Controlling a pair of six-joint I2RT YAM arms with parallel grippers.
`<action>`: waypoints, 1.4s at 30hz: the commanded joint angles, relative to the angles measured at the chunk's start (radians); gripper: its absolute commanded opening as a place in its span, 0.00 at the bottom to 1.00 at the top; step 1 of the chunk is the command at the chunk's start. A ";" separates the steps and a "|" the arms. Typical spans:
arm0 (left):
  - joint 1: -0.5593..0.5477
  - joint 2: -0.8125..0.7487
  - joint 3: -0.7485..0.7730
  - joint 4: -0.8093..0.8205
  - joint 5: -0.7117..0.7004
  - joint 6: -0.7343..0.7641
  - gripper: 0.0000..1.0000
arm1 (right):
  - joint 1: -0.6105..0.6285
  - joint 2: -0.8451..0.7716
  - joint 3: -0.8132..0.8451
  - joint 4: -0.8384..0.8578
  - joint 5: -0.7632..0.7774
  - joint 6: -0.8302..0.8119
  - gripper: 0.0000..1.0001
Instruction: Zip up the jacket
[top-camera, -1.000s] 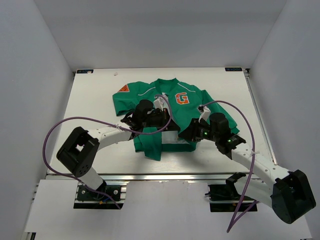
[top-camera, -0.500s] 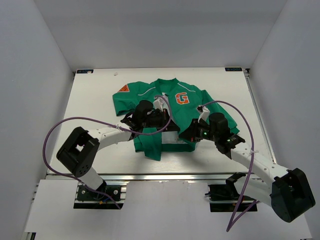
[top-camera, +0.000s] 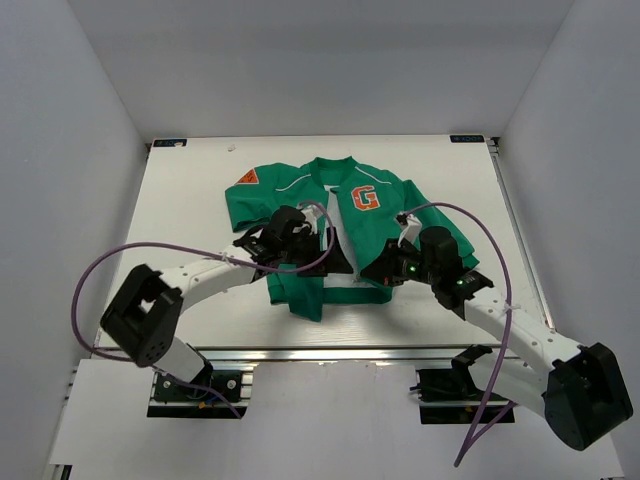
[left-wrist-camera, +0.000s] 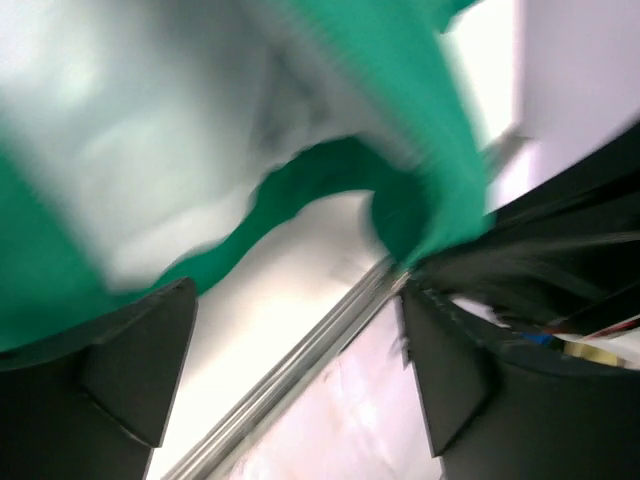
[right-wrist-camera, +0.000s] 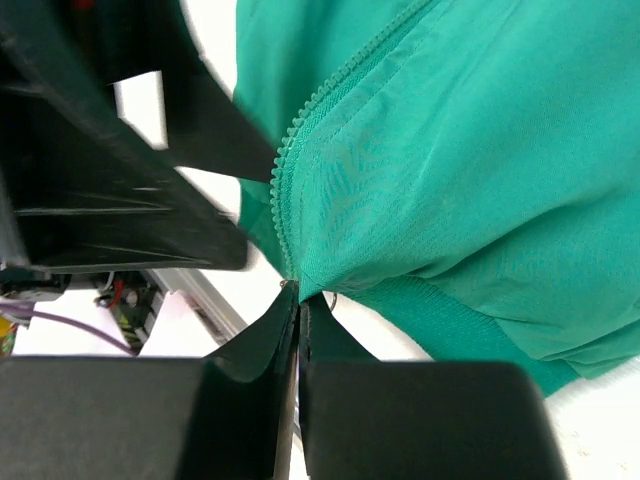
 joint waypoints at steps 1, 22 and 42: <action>0.002 -0.156 0.002 -0.319 -0.184 0.054 0.98 | -0.007 -0.038 0.018 -0.048 0.052 -0.026 0.00; -0.134 -0.020 0.033 -0.579 -0.496 0.008 0.80 | -0.013 -0.062 -0.014 -0.146 0.138 -0.023 0.00; -0.209 0.164 0.128 -0.647 -0.611 -0.089 0.81 | -0.013 -0.031 -0.040 -0.148 0.167 -0.013 0.00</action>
